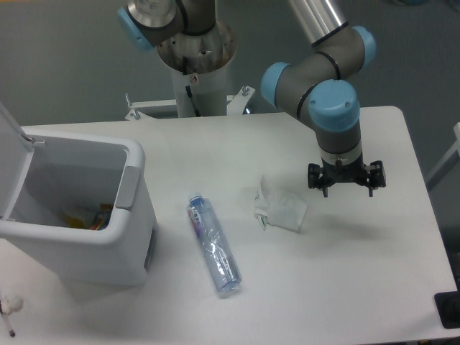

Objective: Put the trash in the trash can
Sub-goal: 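Move the open gripper over the crumpled white tissue and lower it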

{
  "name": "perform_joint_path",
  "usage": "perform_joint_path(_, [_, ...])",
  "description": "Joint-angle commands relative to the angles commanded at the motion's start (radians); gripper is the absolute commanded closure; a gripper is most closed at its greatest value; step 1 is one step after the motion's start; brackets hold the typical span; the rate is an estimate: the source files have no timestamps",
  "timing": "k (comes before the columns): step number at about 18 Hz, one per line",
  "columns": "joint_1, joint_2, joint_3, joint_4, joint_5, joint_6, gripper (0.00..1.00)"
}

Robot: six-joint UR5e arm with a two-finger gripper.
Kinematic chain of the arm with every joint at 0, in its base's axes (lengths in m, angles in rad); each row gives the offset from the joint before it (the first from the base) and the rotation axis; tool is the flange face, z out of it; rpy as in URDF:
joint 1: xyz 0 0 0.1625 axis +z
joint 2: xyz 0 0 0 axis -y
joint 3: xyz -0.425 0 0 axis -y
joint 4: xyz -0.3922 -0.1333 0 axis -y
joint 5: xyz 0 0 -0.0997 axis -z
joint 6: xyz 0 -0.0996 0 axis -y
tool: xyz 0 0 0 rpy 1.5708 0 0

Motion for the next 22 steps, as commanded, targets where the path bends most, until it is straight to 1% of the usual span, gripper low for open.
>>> perform_joint_path(2, [-0.003, 0.0, -0.002, 0.0, 0.0, -0.015, 0.0])
perform_joint_path(6, [-0.044, -0.002, -0.006, 0.0, 0.006, -0.06, 0.0])
perform_joint_path(8, [-0.061, -0.002, -0.024, 0.0, 0.005, -0.066, 0.0])
perform_joint_path(10, [-0.075, 0.008, -0.047, 0.0, 0.003, -0.118, 0.0])
perform_joint_path(12, [-0.103, 0.014, -0.051, 0.0, 0.0, -0.176, 0.0])
perform_joint_path(15, [-0.144, 0.005, -0.054, 0.0, 0.0, -0.219, 0.0])
perform_joint_path(17, [-0.173, -0.008, -0.074, 0.008, 0.003, -0.268, 0.0])
perform_joint_path(19, [-0.182, -0.014, -0.077, 0.008, 0.003, -0.281, 0.0])
perform_joint_path(20, [-0.199, -0.012, -0.083, 0.008, 0.005, -0.282, 0.0])
perform_joint_path(22, [-0.21, -0.008, -0.104, 0.008, 0.005, -0.297, 0.0])
